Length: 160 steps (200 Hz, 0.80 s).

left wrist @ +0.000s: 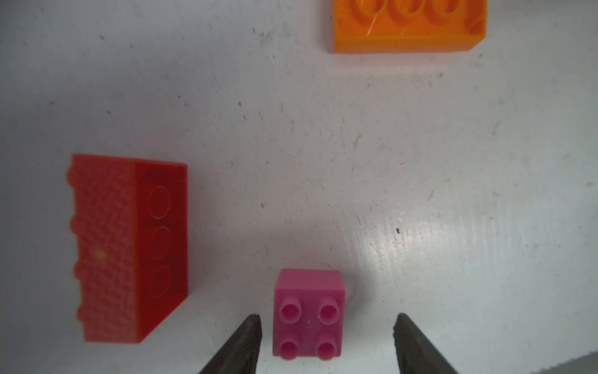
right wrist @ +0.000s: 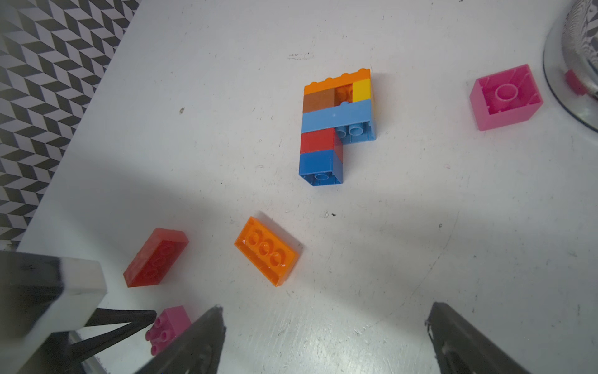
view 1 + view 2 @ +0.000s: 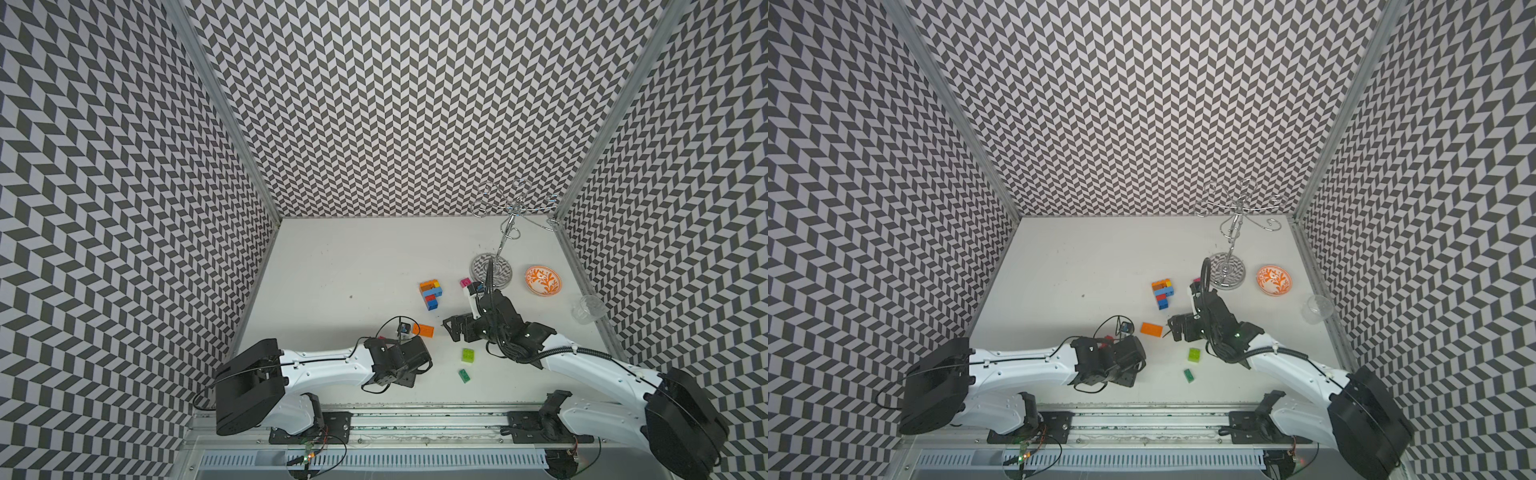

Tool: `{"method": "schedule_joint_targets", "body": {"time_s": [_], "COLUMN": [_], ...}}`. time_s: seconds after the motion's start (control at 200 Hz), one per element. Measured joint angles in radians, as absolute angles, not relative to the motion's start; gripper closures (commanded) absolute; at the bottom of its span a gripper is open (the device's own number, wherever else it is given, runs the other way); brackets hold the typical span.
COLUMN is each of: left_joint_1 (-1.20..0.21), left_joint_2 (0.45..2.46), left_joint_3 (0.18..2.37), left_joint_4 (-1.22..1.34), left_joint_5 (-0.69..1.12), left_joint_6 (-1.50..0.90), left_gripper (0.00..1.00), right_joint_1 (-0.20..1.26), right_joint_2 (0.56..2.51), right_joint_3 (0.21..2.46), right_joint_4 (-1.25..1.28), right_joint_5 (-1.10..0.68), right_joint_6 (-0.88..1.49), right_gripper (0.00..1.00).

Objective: Assemble the letter p with lego
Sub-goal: Pick up the lego brick from the center of the board.

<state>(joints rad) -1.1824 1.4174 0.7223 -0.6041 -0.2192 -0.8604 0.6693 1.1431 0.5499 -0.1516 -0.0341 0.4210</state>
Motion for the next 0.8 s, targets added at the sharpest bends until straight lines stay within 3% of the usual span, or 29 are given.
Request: {"method": "schedule_joint_targets", "body": {"time_s": [0.446,0.801], "left_joint_1": [-1.135,-1.109], "left_joint_2": [1.433,1.414], "left_joint_3": [0.725,0.697], "left_joint_4": [-0.57,-0.541], "left_joint_5": [-0.185,-0.159], "left_joint_6": [-0.841,-0.816], "left_gripper": [0.51,0.49], "right_joint_1": [0.664,0.664], "right_joint_2": [1.095,1.045], "right_joint_3": [0.517,0.485], "right_joint_4": [-0.142,-0.126], "right_joint_5": [-0.057,-0.062], "right_joint_6": [0.429,0.435], "right_gripper": [0.01,0.01]}}
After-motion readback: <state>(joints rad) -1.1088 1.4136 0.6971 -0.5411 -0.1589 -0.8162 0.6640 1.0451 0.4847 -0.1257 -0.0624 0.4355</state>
